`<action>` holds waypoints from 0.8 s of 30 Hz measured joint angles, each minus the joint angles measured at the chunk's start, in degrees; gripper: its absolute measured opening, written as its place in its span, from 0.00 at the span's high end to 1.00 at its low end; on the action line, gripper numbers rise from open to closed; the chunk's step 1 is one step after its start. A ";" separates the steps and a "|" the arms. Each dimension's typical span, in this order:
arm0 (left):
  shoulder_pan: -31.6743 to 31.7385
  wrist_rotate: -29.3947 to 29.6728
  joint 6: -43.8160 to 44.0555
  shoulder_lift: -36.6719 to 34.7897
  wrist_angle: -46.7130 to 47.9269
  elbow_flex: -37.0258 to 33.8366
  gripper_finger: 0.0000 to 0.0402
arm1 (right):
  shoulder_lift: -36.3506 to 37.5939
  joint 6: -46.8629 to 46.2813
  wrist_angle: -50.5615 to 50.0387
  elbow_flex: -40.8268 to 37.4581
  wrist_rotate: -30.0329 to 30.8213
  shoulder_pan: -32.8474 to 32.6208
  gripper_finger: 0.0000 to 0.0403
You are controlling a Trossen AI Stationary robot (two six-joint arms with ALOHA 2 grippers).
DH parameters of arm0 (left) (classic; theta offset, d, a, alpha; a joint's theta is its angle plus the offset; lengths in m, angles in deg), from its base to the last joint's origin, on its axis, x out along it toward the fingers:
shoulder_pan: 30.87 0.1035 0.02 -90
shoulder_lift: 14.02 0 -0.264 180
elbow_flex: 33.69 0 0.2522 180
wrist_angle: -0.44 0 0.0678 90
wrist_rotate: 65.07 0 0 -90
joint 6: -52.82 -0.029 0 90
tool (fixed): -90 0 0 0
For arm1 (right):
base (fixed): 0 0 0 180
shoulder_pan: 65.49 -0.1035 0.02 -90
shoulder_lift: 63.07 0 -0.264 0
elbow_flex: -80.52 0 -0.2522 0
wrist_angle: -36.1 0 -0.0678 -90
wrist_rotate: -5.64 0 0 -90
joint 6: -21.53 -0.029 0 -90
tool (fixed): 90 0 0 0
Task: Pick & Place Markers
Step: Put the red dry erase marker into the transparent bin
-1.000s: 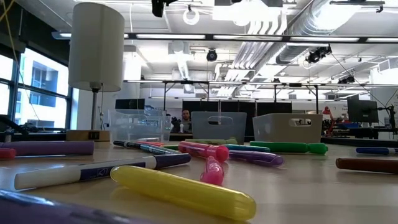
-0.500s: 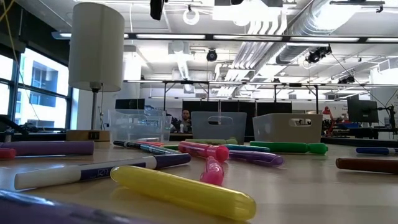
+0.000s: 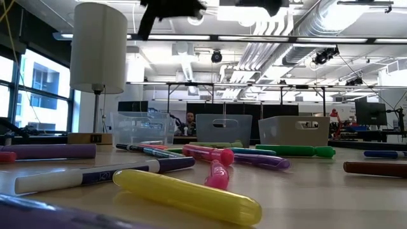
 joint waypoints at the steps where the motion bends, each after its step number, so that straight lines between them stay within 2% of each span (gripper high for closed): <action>1: 0.54 0.15 3.30 0.00 2.61 0.00 0.91 | 0.94 -0.43 -3.52 0.00 0.13 0.56 0.56; 5: 4.27 -3.60 16.87 0.00 15.41 0.75 0.90 | 3.36 -2.84 -17.36 0.00 1.14 2.08 0.54; 9: 10.45 -10.55 22.37 0.00 29.86 3.69 0.91 | 3.77 -7.39 -27.35 0.00 2.66 2.36 0.55; 15: 23.36 -20.33 22.67 -0.04 39.56 4.70 0.92 | 3.09 -14.67 -35.45 0.00 3.11 2.35 0.60; 19: 31.31 -25.62 19.42 0.53 41.76 4.72 0.92 | 3.17 -18.22 -35.74 0.00 3.24 2.36 0.62; 24: 37.96 -31.47 14.93 3.53 42.48 4.73 0.91 | 3.15 -21.85 -33.79 0.00 5.26 2.36 0.65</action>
